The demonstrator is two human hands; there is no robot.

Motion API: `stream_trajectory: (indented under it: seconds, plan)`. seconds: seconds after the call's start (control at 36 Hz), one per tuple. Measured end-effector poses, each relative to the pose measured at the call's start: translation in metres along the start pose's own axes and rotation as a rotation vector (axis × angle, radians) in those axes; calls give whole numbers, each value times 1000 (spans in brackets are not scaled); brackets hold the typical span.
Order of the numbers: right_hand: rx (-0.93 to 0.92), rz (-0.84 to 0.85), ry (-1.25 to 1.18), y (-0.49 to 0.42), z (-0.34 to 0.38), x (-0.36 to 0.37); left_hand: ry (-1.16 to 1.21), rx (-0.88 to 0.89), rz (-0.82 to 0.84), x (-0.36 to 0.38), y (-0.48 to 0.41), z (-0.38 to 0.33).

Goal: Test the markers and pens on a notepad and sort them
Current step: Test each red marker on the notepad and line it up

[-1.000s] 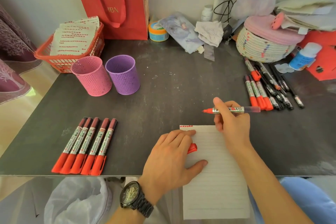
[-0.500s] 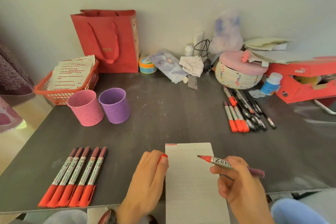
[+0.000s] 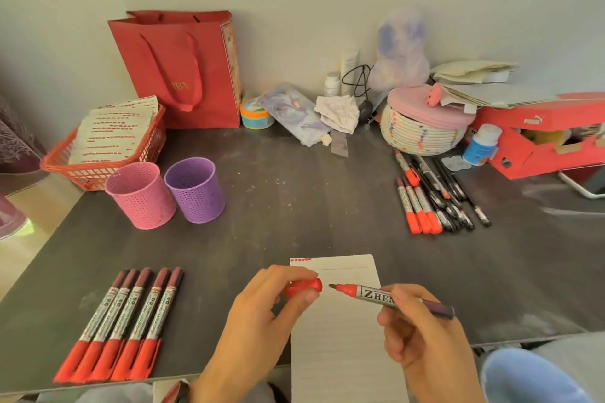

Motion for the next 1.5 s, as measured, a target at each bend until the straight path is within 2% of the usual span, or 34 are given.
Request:
stream_trajectory:
  seconds: [0.28, 0.36, 0.44, 0.5, 0.58, 0.69, 0.86, 1.0, 1.06, 1.11, 1.22, 1.28, 1.36, 1.5]
  plan:
    - [-31, 126, 195, 3, 0, 4, 18, 164, 60, 4, 3, -21]
    - [-3, 234, 261, 6, 7, 5, 185, 92, 78, -2, 1, -22]
    - [1, 380, 363, 12, 14, 13, 480, -37, 151, -9, -2, -21]
    - [-17, 408, 419, 17, 12, 20, 599, -89, 161, -10, -4, -21]
    - [-83, 381, 519, 28, 4, 30, 717, -154, 162, -8, -7, -22]
    - [-122, 325, 549, 40, -1, 42, 733, -170, 205, -8, -8, -20]
    - [119, 277, 369, 50, -10, 50, 698, -172, 264, -5, -7, -13]
    - [101, 234, 407, 53, -14, 50, 652, -190, 264, 1, -4, -6]
    - [131, 209, 339, 55, -16, 50, 686, -198, 317, 4, -3, -4]
    - [194, 184, 237, 60, -20, 50, 833, -260, 337, 5, -3, -3]
    - [302, 201, 166, 74, -32, 54, 1283, -482, 221, -1, -6, 3]
    - [311, 204, 175, 80, -38, 56, 1406, -497, 218, -5, -3, 2]
    - [253, 237, 266, 88, -41, 62, 1556, -493, 302, -3, 2, 1]
    - [226, 229, 286, 106, -45, 69, 1694, -455, 392, 0, 17, 2]
Point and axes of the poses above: each hand's wrist, its own y-axis away from the middle knuckle, its own x-axis out of the palm, z = x × y, the point moved 4 cm from there along -y, towards the middle knuckle, and after that the axes turned 12 degrees about -x, right-handed, at the moved point
